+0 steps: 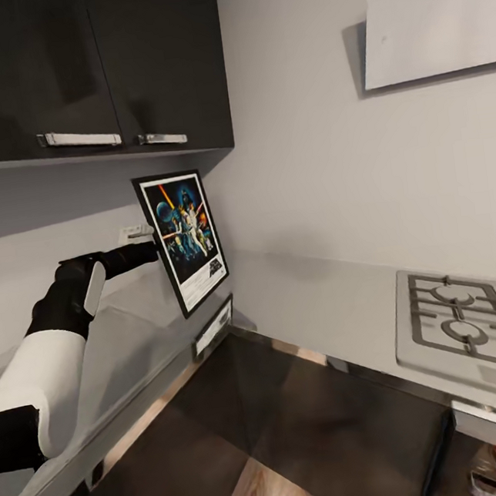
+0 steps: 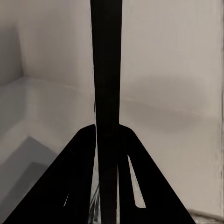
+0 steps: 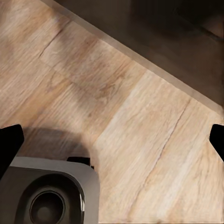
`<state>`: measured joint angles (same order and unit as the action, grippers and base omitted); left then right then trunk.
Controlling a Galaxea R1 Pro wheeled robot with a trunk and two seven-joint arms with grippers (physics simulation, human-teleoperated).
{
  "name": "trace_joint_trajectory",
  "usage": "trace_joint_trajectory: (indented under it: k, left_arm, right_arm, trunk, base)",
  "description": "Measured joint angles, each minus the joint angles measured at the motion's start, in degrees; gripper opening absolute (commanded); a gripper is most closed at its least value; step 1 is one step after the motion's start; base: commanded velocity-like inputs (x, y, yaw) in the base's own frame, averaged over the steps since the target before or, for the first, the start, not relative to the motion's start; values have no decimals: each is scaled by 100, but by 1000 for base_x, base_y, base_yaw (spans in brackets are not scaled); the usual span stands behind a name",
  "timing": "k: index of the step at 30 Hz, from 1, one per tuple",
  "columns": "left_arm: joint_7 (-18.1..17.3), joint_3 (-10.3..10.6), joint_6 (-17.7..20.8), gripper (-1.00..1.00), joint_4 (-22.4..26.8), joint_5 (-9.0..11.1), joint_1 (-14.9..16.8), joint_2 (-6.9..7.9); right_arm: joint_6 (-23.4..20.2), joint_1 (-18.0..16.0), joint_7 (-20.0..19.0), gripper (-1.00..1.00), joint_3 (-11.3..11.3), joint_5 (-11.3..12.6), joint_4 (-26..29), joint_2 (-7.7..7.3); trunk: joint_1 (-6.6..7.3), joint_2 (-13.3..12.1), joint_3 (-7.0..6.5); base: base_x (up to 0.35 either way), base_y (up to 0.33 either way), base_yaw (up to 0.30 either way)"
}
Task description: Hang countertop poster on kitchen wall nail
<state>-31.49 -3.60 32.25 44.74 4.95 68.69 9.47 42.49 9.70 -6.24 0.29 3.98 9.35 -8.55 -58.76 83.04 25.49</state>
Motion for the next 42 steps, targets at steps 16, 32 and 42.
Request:
trace_joint_trajectory:
  k: [16,32,42]
  left_arm:
    - [-324,263,0,-100,93,0,0,-6]
    - [-419,269,-1,-100,85,0,0,-6]
    - [-433,506,13,-100,136,9,1,-12]
  right_arm:
    - [3,-133,8,100,-13,718,15,-22]
    - [0,-156,12,100,-13,744,15,-22]
    - [0,-163,12,100,-13,744,15,-22]
  trunk:
    - [0,0,0]
    - [0,0,109]
    - [2,0,138]
  base:
    - [-281,-135,0]
    - [-94,-11,0]
    - [-223,-52,0]
